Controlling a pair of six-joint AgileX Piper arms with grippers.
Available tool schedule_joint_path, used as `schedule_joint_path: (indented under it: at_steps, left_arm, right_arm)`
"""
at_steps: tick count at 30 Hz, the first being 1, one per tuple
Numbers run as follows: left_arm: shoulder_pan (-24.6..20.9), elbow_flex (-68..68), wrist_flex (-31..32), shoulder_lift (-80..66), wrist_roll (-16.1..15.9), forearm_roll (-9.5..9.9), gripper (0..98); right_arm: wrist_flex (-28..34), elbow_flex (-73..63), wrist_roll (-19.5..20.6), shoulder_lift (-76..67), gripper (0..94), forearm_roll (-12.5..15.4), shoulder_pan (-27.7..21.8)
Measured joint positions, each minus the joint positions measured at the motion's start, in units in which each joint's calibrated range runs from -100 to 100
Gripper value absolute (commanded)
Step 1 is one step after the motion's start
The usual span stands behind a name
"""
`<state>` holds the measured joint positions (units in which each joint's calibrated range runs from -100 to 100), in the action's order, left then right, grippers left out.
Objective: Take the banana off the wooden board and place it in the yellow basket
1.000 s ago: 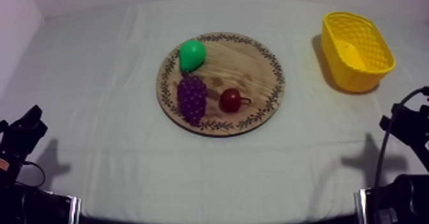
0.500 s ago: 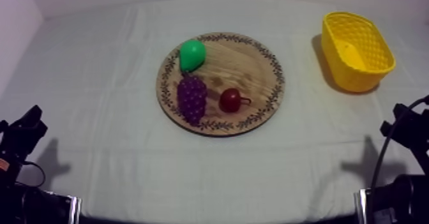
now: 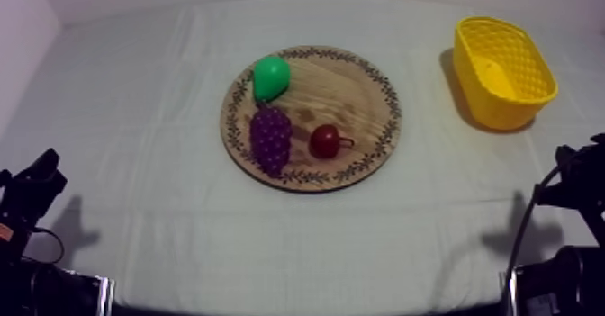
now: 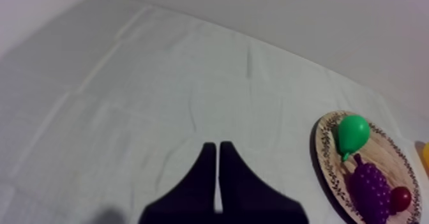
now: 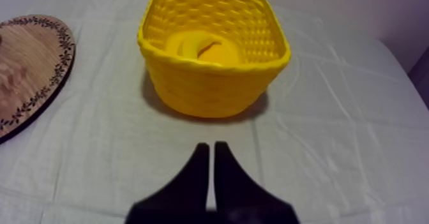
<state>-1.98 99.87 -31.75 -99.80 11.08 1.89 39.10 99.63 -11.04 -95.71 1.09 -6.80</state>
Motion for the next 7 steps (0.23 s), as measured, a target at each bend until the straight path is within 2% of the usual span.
schedule_joint_path:
  at_steps: [7]
  left_arm:
    - [0.0, 0.0, 0.1, 0.0, 0.0, 0.00, 0.1]
  right_arm:
    - [0.0, 0.0, -0.1, 0.0, 0.5, 0.0, 0.0]
